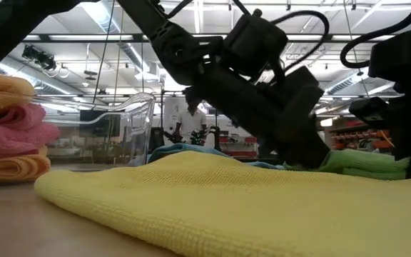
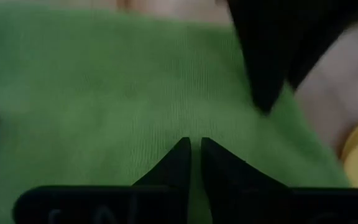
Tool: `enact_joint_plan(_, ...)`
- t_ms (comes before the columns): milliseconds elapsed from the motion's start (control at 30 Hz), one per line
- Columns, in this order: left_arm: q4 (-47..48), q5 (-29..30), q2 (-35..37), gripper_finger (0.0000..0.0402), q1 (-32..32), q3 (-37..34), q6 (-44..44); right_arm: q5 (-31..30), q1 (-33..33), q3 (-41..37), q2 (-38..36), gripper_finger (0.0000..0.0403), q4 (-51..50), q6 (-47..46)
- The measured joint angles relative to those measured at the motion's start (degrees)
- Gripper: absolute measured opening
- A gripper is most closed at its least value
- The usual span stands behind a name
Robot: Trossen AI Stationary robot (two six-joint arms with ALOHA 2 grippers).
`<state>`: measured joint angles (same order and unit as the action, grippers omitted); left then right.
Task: Fold microfiber towels
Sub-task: Fold the green microfiber cloth
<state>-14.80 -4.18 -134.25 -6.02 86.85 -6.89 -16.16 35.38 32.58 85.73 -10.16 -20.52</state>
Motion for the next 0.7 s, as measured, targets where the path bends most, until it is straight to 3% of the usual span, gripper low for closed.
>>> enact_joint_plan(333, 0.63, 0.69, -0.75, 0.0035, -0.66, 0.08, 0.24, 2.14, -0.02, 1.96, 0.0, 0.0037, -2.61, -1.55)
enact_joint_plan(467, 1.37, -2.36, 0.68, 0.0033, -0.72, -0.17, 0.33, 3.86, 0.0, 4.54, -0.02, 0.0037, -5.82, -1.59)
enact_joint_plan(700, 0.82, -1.18, 3.33, 0.001, -1.45, -0.06, 3.08, 6.69, 0.02, 7.6, -0.02, 0.0037, -10.14, -1.54)
